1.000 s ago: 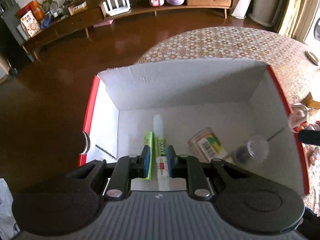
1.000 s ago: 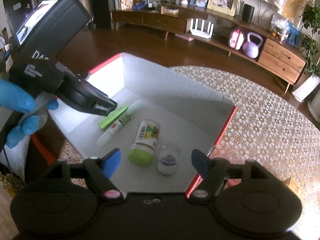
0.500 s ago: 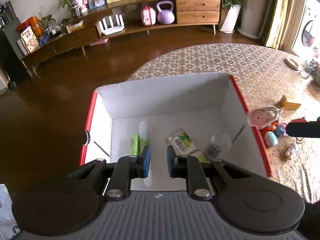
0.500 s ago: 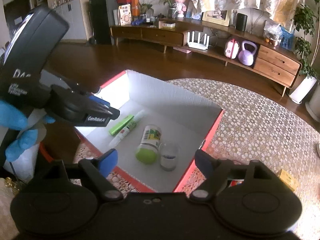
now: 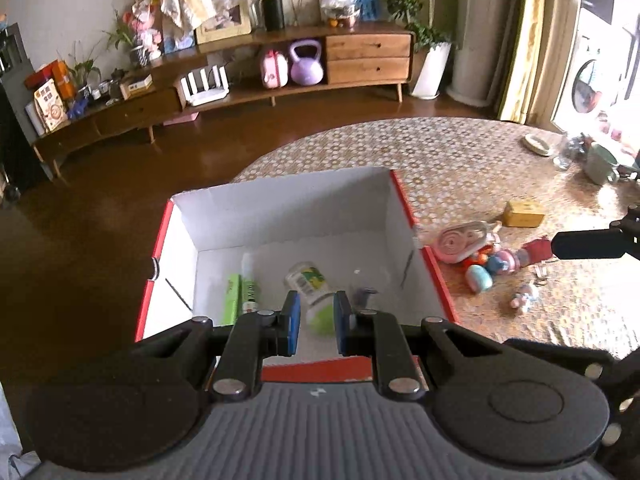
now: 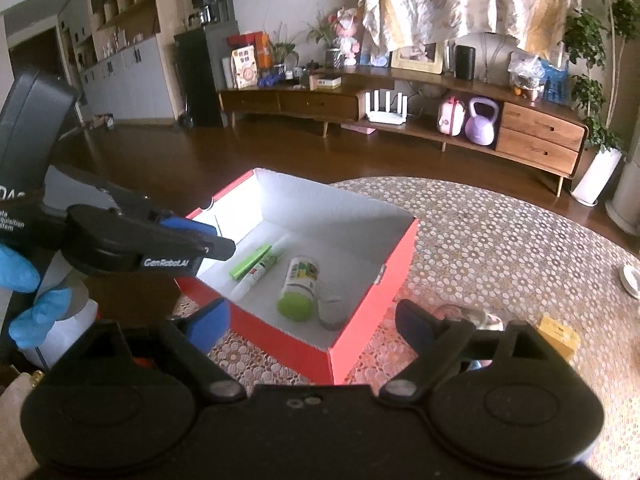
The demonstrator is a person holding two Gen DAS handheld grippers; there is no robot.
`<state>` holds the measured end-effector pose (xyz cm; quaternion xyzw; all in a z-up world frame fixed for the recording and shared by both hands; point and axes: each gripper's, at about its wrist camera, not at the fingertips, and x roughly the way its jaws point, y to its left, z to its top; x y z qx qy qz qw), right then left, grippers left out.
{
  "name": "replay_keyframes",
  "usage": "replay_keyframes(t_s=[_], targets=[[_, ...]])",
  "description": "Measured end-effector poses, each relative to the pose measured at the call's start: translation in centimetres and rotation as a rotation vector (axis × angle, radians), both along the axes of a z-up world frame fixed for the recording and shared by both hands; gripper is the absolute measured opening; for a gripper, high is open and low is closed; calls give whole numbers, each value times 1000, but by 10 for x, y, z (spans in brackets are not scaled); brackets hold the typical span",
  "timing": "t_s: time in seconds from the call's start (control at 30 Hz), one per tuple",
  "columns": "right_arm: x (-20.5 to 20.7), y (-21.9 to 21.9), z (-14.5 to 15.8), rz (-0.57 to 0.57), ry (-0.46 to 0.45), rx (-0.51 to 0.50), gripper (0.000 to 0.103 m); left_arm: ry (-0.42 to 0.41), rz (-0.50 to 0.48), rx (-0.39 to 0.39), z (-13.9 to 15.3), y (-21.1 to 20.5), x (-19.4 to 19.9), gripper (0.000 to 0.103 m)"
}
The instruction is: Organize rigid objects
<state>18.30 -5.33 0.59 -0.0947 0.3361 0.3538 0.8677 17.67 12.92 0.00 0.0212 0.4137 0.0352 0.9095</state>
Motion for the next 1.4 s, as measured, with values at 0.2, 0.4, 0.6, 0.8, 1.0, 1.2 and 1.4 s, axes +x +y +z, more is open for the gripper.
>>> replay_keyframes(t_s=[0.2, 0.4, 0.6, 0.8, 1.0, 1.2, 1.4], targets=[[-16, -38, 2, -50, -19, 44, 98, -52, -1, -45, 3, -19, -23, 17], [-32, -80, -7, -119, -59, 31, 98, -96, -18, -71, 1, -44, -36, 17], [-41, -121, -22, -185, -59, 18, 98, -106, -34, -134, -12, -66, -43, 19], [-46, -150, -37, -225, -47, -6, 98, -159, -24, -136, -21, -91, -45, 73], [-39, -170, -46, -253, -42, -14, 98, -146, -43, -159, -32, -114, -33, 78], [-32, -177, -61, -236, -54, -44, 98, -185, -52, -140, -45, -142, -18, 82], [-8, -186, -68, -251, -59, -69, 97, -181, -37, -114, -67, -165, 2, 82]])
